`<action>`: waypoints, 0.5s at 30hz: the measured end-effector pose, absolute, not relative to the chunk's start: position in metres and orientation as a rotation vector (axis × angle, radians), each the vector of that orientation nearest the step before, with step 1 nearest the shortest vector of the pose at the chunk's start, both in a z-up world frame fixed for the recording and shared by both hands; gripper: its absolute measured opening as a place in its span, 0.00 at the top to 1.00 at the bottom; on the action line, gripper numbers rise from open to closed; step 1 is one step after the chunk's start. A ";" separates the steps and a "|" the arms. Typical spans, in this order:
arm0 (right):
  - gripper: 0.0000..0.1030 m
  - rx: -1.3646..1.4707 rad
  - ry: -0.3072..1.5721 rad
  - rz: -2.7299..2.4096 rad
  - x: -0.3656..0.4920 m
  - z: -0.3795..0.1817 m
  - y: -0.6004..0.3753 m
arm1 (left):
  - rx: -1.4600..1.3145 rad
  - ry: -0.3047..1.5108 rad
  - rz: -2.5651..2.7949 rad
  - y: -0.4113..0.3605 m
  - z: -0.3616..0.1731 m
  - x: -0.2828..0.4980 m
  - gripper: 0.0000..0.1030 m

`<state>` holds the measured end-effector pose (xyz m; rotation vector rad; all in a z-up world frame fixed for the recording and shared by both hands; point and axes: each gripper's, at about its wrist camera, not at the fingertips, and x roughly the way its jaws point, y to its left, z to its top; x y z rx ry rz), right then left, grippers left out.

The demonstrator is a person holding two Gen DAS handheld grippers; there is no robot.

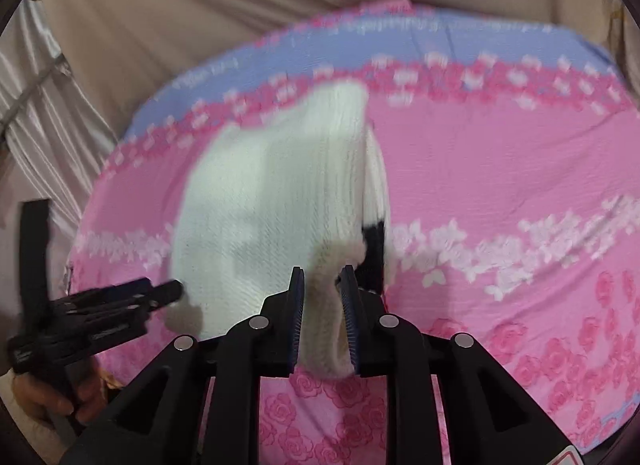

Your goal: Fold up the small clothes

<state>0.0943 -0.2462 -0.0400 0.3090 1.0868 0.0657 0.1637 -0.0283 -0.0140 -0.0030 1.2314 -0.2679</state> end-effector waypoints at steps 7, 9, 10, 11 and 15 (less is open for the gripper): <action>0.87 0.311 1.121 0.026 0.087 -0.046 -0.248 | 0.071 1.293 -0.226 -0.035 -0.052 0.167 0.37; 0.87 0.308 1.065 0.020 0.079 -0.029 -0.244 | 0.091 1.278 -0.218 -0.037 -0.045 0.163 0.38; 0.87 0.299 1.055 0.010 0.075 -0.026 -0.242 | 0.101 1.272 -0.215 -0.038 -0.042 0.162 0.38; 0.86 0.288 1.064 -0.002 0.075 -0.029 -0.239 | 0.118 1.257 -0.211 -0.040 -0.036 0.159 0.39; 0.86 0.196 1.182 -0.056 0.080 -0.071 -0.230 | 0.164 1.231 -0.205 -0.051 -0.027 0.151 0.39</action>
